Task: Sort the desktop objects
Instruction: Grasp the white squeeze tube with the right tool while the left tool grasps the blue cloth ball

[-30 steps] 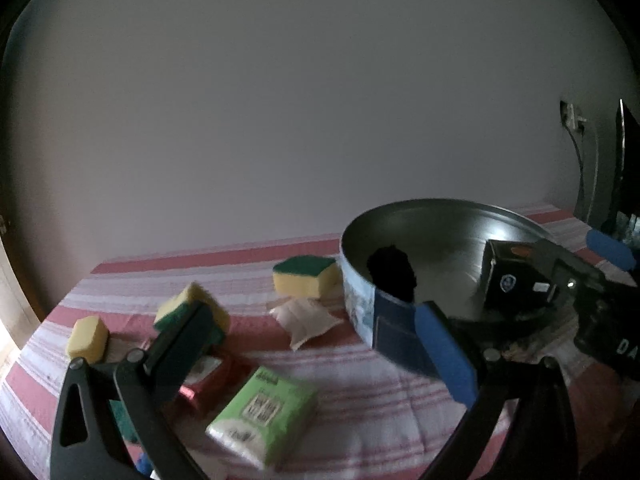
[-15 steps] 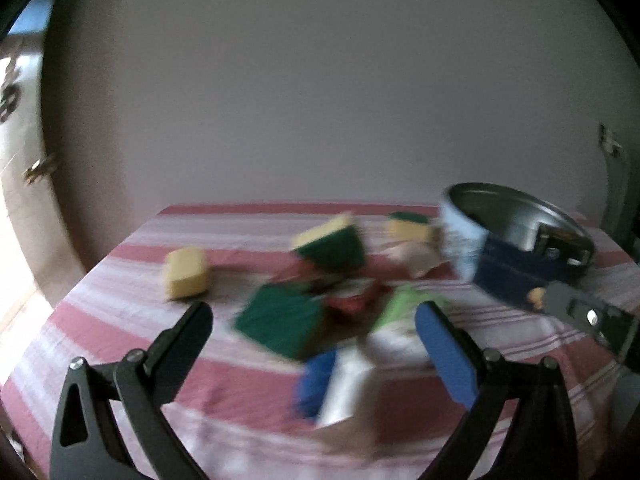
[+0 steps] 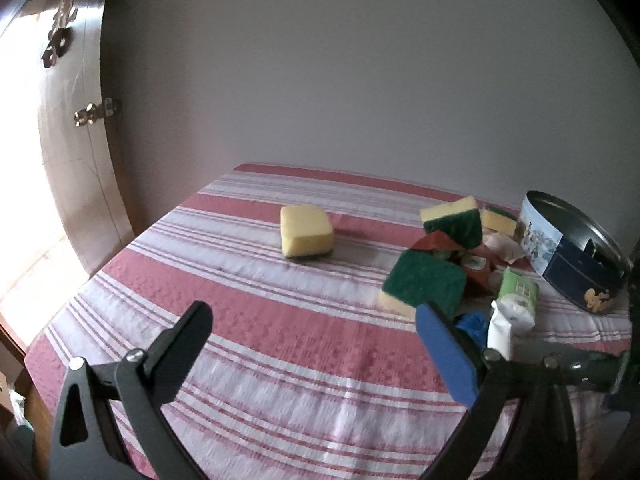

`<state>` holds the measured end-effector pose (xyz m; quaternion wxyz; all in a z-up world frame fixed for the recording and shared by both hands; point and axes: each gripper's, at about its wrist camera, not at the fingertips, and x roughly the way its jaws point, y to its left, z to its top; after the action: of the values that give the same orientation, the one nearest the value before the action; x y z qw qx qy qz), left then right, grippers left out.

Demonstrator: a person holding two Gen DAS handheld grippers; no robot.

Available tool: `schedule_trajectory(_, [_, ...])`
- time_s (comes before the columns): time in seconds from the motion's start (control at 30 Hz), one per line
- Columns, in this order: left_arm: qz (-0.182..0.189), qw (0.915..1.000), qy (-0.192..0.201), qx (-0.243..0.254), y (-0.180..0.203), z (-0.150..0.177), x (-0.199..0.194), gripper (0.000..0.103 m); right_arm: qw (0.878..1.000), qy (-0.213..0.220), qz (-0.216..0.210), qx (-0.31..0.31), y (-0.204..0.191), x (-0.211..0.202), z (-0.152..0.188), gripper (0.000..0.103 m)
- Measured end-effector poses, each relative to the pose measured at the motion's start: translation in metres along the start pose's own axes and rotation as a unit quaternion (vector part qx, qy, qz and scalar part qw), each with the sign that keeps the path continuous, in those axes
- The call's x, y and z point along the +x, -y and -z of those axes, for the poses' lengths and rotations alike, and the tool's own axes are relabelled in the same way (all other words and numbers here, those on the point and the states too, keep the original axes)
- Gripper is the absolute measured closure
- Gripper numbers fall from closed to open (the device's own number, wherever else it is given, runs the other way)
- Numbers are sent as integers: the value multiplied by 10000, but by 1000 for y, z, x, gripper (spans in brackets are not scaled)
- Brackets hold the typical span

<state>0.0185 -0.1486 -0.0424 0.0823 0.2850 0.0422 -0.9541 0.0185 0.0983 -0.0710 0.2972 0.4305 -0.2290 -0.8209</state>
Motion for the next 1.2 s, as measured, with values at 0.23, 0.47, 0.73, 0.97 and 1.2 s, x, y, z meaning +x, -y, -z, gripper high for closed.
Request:
schedule_trajectory(0.23, [-55,10000,-30,52,-4,1,0,1,9924,-115,1029,-671,-34,33,-4,11])
schedule_trajectory(0.47, [113,9998,-106,-100,-10,1,2,1,9770,-385,1554,-1407,-36,36,1,60])
schedule_trajectory(0.73, [639,9973,-256,271,22,3,2,1,9921,-155,1007,-725,10,-8,-5,84])
schedule_trajectory(0.97, [934,9923,-678,451,70,3,18,8,9887,528,1125,-840,17,-48,1,84])
schedule_trajectory(1.2, [811,9856,-1231,832,115,5,57,35,9884,758,1139,-665,34,-76,1,84])
